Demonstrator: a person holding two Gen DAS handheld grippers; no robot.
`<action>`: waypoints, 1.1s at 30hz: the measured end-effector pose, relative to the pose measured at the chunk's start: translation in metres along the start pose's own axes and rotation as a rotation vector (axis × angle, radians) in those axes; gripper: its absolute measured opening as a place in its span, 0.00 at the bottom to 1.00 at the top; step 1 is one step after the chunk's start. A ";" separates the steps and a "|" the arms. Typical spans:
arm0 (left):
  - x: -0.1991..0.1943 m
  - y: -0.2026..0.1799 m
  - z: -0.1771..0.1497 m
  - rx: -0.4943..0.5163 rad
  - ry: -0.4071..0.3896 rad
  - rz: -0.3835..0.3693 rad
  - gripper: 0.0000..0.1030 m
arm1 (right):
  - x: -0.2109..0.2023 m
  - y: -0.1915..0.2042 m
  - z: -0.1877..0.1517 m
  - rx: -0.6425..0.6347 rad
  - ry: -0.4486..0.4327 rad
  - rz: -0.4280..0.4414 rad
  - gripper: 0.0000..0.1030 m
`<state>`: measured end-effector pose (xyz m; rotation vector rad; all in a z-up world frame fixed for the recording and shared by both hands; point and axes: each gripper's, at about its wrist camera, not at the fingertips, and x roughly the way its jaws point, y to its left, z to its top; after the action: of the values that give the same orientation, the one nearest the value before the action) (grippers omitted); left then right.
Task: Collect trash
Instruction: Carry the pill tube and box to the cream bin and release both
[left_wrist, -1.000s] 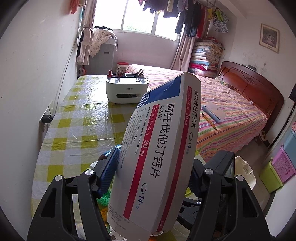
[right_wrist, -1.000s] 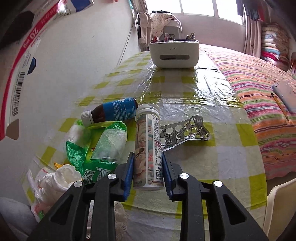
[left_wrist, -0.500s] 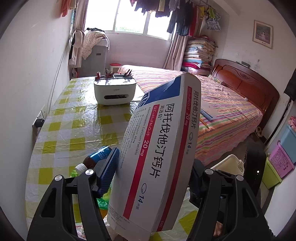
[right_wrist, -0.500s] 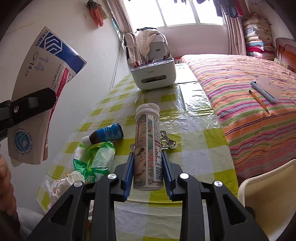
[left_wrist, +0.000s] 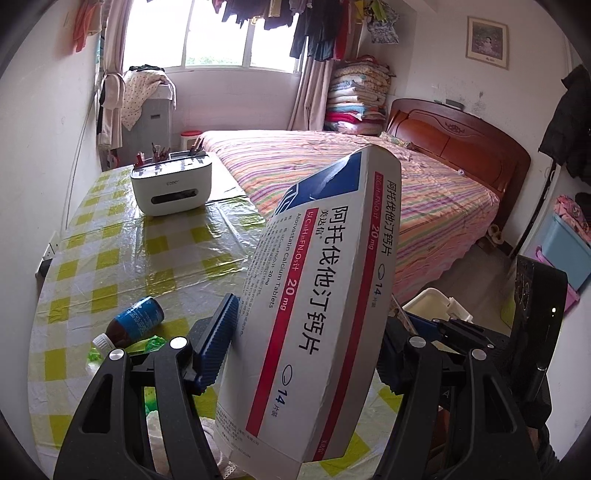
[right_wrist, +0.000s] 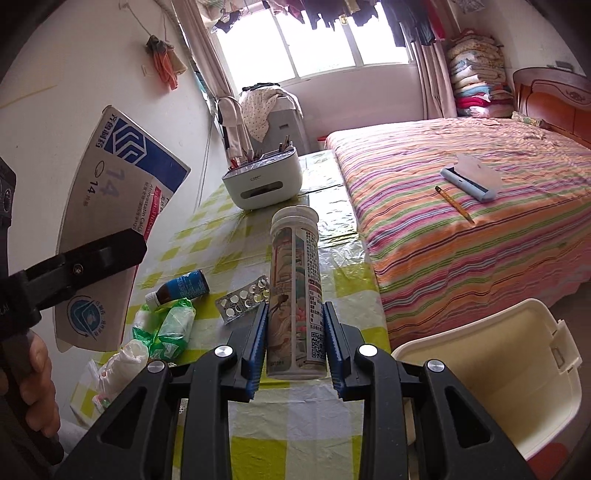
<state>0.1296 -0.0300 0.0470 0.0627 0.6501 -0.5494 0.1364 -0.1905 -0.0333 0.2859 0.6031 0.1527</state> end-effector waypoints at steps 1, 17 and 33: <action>0.002 -0.005 0.000 0.008 0.003 -0.007 0.63 | -0.004 -0.005 -0.001 0.008 -0.006 -0.008 0.27; 0.026 -0.078 -0.016 0.120 0.051 -0.118 0.63 | -0.057 -0.071 -0.010 0.095 -0.089 -0.170 0.27; 0.052 -0.114 -0.025 0.150 0.120 -0.216 0.63 | -0.086 -0.108 -0.019 0.231 -0.179 -0.245 0.49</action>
<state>0.0925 -0.1469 0.0094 0.1692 0.7368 -0.8077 0.0619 -0.3087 -0.0353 0.4414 0.4730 -0.1788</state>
